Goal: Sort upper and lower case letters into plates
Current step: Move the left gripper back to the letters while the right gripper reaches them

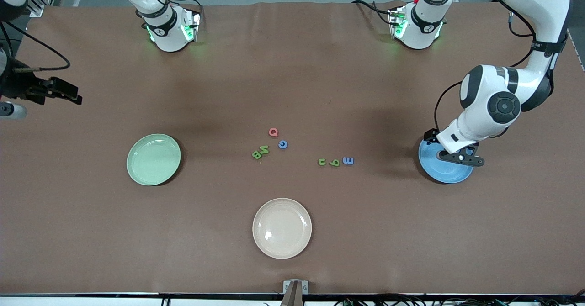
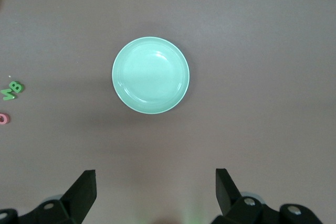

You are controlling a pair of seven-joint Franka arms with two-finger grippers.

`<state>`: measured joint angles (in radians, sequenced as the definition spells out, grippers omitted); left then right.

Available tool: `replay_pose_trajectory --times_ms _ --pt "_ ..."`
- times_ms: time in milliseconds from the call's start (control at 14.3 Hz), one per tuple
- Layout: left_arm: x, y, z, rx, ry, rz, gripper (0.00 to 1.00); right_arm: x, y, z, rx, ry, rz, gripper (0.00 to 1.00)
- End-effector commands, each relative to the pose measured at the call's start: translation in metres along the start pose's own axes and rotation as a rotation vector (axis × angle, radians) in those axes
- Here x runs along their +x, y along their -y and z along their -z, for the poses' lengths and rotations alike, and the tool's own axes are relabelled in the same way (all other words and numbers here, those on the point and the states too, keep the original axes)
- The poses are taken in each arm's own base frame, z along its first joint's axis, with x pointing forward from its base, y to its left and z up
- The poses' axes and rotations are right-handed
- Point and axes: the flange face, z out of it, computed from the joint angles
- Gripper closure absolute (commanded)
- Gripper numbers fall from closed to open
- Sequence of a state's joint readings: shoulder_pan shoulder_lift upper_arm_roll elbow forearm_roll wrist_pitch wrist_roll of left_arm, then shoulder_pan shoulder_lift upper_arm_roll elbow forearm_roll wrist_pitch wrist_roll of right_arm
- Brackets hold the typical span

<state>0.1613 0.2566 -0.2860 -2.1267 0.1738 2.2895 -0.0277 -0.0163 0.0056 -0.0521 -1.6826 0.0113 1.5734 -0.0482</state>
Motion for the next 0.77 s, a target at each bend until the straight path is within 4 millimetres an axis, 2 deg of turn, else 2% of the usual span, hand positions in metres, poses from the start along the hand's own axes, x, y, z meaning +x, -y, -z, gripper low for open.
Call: replay_pose_trajectory --times_ms 0,70,210,350,490,700 --pt "0.019 -0.025 0.004 -0.019 0.004 0.065 0.0 0.044 -0.006 -0.045 -0.015 0.059 -0.006 0.0" --pt "0.025 -0.04 -0.001 -0.033 0.007 0.09 0.0 0.057 -0.004 -0.055 -0.033 0.065 0.005 0.0" --pt "0.042 -0.072 -0.003 -0.058 0.0 0.154 0.0 0.068 0.004 -0.065 -0.025 0.059 0.002 0.0" --pt "0.059 -0.107 -0.01 -0.077 0.0 0.185 0.0 0.078 0.024 -0.093 0.05 0.029 -0.137 0.0" --pt "0.068 -0.137 -0.013 -0.088 -0.007 0.208 0.0 0.085 0.08 -0.131 0.056 0.022 -0.252 0.0" --pt "0.085 -0.171 -0.014 -0.11 -0.023 0.194 0.0 0.073 0.168 -0.18 0.031 0.02 -0.491 0.0"
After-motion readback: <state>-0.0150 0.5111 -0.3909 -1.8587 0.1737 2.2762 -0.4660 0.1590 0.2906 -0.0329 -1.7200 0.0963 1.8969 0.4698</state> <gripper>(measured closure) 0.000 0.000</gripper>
